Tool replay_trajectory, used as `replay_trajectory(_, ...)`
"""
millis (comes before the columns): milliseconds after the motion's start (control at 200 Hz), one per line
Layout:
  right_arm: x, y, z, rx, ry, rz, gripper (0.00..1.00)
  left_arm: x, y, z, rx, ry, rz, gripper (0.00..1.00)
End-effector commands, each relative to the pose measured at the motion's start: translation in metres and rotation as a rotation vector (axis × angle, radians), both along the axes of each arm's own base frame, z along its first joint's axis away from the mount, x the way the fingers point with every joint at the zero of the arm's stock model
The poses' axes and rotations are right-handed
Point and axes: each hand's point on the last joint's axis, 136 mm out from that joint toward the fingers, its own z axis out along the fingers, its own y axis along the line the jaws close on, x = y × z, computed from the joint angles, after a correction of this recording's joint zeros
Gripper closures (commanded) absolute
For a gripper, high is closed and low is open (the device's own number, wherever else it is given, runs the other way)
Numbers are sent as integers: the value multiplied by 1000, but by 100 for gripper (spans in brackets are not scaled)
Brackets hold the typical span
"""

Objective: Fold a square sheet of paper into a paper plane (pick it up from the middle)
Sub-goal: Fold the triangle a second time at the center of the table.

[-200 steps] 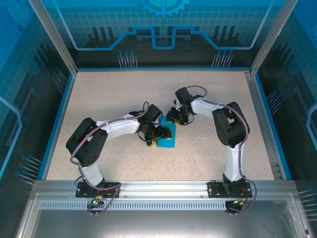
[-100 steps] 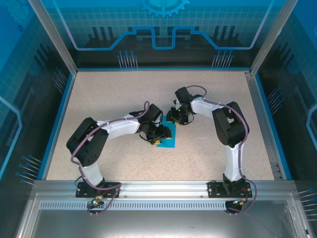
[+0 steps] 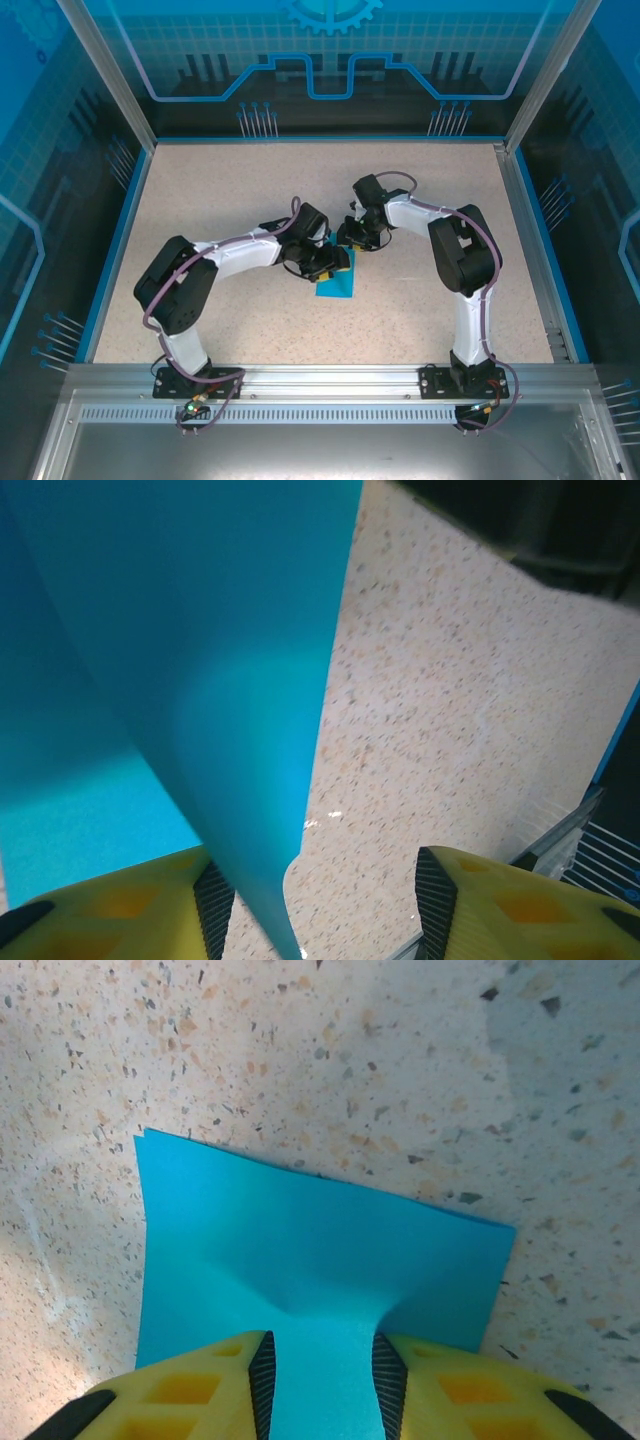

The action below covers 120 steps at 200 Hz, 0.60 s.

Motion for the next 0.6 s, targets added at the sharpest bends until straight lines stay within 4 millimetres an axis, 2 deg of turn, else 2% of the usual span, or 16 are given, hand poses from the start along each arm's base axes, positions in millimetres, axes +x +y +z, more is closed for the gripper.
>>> replay_trajectory(0, -4, -3, -2, 7, 35, 10, 65, 14, -7, 3, -42, -9, 1, 45)
replay_trajectory(85, -2, -1, 5, 23, 26, 14, 66, 19, -9, 5, -51, -18, 2, 45)
replay_trajectory(240, -4, -1, 7, 46, 36, 12, 68, 22, -11, 0, -49, -14, -5, 44)
replay_trajectory(310, -3, -1, 16, 77, 16, 9, 68, 23, -11, -4, -46, -6, -4, 45)
replay_trajectory(420, 3, -3, 42, 140, -44, 1, 66, 25, -10, -7, -42, -3, 1, 41)
replay_trajectory(520, 4, -12, 60, 182, -83, -17, 61, 26, -9, -10, -38, 0, 5, 37)
replay_trajectory(595, 0, -22, 67, 200, -99, -36, 60, 27, -8, -11, -37, 1, 7, 35)
